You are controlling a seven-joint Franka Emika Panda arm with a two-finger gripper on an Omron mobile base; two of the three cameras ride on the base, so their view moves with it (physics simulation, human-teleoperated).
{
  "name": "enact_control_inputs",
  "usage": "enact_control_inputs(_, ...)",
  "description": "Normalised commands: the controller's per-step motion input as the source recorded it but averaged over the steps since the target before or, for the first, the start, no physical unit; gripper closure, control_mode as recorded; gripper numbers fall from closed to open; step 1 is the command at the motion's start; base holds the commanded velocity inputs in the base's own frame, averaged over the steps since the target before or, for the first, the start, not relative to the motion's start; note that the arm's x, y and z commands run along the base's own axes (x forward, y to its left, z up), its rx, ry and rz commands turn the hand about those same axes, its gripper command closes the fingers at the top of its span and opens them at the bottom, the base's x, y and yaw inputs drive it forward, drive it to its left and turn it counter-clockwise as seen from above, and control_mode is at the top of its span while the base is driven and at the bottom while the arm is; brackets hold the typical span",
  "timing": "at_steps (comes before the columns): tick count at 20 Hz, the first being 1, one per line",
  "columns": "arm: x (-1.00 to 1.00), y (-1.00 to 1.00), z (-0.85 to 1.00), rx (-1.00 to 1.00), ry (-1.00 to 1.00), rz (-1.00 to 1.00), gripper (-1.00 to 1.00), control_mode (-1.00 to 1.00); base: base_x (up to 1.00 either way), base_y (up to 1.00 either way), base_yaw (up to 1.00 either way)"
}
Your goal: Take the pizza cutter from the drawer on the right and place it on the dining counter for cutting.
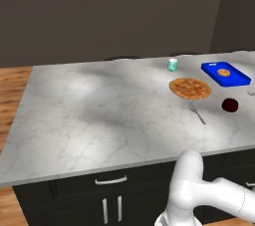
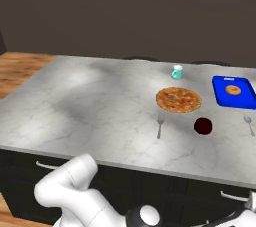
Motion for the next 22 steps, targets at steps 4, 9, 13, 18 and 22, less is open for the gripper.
enact_control_inputs(4, -0.05, 0.34, -0.88, -0.10, 0.00, 0.00, -1.00, -1.00, 0.00, 0.00, 0.00)
enact_control_inputs(9, -0.02, 0.40, -0.83, -0.07, 0.00, 0.00, -1.00, -1.00, 0.00, 0.00, 0.00)
enact_control_inputs(13, 0.01, 0.07, -0.43, 0.00, 0.00, 0.00, -1.00, -1.00, 0.00, 0.00, 0.00)
enact_control_inputs(18, 0.10, 0.00, -0.27, 0.02, 0.00, 0.00, -1.00, -1.00, 0.00, 0.00, 0.00)
enact_control_inputs(22, 0.04, 0.00, -0.40, 0.02, -0.02, 0.00, -1.00, -1.00, 0.00, 0.00, 0.00)
